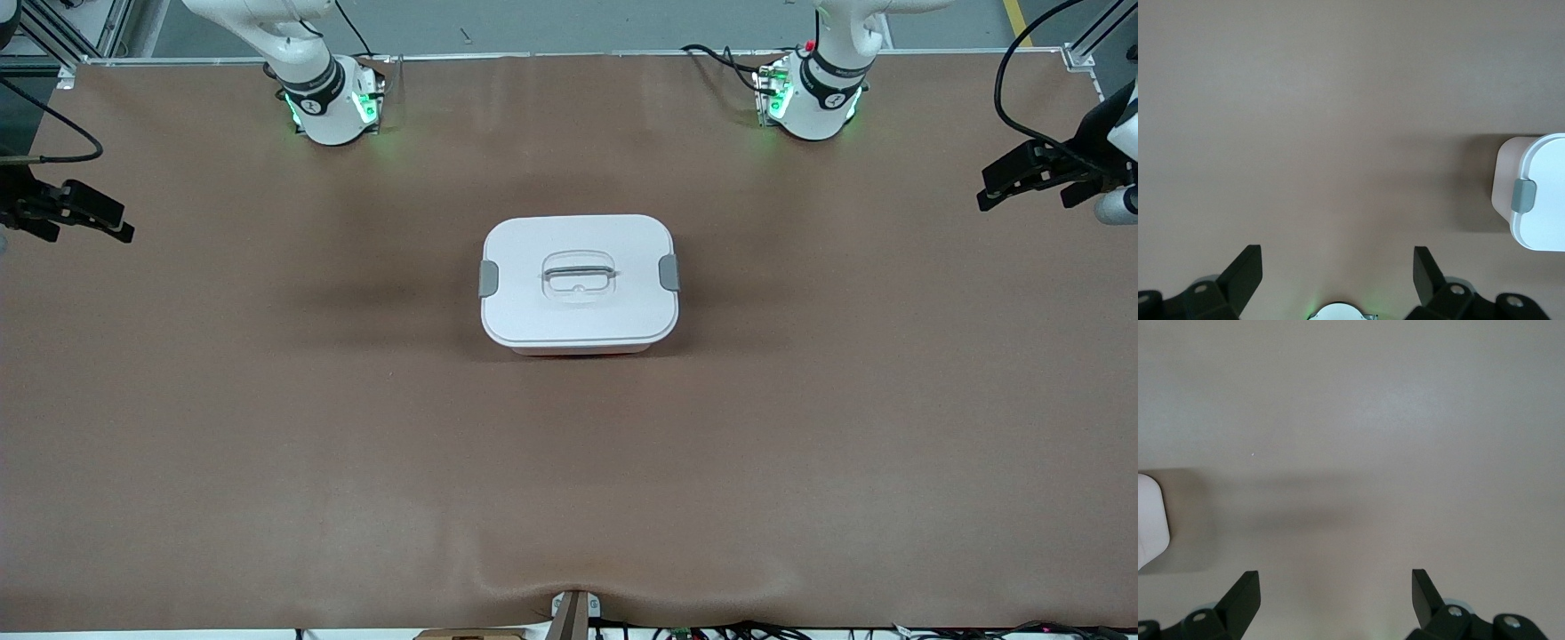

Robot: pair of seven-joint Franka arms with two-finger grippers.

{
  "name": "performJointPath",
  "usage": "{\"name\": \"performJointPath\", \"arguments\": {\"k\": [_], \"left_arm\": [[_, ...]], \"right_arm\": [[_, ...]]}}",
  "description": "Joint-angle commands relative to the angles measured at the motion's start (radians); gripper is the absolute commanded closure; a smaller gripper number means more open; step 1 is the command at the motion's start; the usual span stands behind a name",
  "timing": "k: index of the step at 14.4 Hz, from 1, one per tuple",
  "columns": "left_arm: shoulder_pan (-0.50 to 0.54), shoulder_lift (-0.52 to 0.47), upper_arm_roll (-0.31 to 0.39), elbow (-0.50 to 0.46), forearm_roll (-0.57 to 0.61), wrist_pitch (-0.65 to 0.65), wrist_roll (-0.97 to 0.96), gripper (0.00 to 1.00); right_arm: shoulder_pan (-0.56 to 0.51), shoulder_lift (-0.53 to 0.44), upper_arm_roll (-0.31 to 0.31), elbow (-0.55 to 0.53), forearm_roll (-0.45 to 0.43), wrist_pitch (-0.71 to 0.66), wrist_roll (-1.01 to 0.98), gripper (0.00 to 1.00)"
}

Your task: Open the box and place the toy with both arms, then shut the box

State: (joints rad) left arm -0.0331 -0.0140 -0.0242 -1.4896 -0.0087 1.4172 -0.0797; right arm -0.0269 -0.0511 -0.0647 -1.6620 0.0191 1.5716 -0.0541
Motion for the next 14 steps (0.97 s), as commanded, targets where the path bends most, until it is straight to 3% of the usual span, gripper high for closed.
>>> {"name": "performJointPath", "arguments": {"k": [1, 14], "left_arm": [[0.004, -0.012, 0.001, -0.014, -0.017, 0.012, -0.002, 0.00], [-0.004, 0.006, -0.005, -0.012, -0.019, 0.017, -0.003, 0.00]], "right_arm": [[-0.018, -0.013, 0.011, -0.012, 0.016, -0.002, -0.006, 0.00], [-0.018, -0.012, 0.011, -0.010, 0.016, -0.002, -0.006, 0.00]]}}
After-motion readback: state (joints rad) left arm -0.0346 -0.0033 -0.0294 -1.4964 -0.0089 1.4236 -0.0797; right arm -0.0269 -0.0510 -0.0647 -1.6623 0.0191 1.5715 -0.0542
